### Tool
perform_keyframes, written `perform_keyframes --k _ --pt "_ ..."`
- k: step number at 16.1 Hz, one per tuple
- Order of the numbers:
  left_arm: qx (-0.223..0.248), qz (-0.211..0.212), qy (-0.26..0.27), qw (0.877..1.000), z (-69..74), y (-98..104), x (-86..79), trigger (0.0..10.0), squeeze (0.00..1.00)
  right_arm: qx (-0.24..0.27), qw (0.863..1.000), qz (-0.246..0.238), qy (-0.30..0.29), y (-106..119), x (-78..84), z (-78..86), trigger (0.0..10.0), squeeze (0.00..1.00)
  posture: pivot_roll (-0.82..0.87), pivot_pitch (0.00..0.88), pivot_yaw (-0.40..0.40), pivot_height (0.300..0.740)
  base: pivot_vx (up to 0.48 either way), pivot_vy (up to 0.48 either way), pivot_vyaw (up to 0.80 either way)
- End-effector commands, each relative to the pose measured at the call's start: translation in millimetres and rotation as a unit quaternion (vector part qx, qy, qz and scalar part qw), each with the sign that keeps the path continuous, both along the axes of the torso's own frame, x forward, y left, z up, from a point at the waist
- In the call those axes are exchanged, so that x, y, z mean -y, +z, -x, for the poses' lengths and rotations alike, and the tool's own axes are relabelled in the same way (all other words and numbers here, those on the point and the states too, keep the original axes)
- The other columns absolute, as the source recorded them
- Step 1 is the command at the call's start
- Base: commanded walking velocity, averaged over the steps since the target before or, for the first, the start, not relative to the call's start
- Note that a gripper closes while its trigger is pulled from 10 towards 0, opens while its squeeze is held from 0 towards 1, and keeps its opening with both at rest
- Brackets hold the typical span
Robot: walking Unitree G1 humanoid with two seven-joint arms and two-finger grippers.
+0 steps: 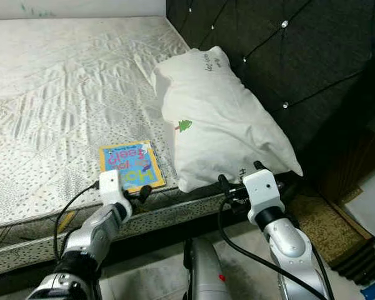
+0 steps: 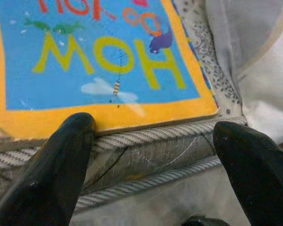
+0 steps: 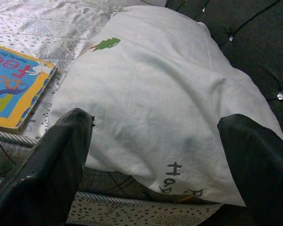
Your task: Clean up the room
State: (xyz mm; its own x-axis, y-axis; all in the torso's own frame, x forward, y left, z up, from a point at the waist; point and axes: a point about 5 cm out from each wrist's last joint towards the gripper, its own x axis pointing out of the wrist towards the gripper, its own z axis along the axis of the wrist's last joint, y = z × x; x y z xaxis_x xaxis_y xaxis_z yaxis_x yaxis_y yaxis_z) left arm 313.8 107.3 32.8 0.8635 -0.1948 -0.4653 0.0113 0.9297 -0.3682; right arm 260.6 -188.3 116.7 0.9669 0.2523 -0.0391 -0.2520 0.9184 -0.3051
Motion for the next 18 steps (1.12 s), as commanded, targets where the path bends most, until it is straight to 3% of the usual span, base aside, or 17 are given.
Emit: perform_keyframes --k 1,9,15,18 --pt "-0.017 0.003 0.007 1.0 2.9 -3 0.1 10.0 1.0 0.005 1.0 0.003 -0.001 2 1.0 -1.2 10.0 0.0 -0.19 0.048 -0.08 0.55 0.0 0.0 0.0" --pt "-0.016 -0.025 -0.057 0.998 11.9 2 17.8 10.0 1.0 0.007 1.0 0.003 0.0 3 0.8 -3.9 10.0 0.0 -0.19 0.048 -0.081 0.55 0.0 0.0 0.0" --pt "-0.018 -0.042 -0.009 0.999 15.8 3 -2.9 10.0 1.0 0.005 1.0 0.013 0.003 2 5.6 -2.5 10.0 0.0 -0.19 0.05 -0.082 0.55 0.0 0.0 0.0" --pt "-0.02 -0.047 0.001 0.999 4.6 7 -10.1 10.0 1.0 0.008 1.0 0.018 0.003 4 8.3 -4.0 10.0 0.0 -0.19 0.048 -0.081 0.55 0.0 0.0 0.0"
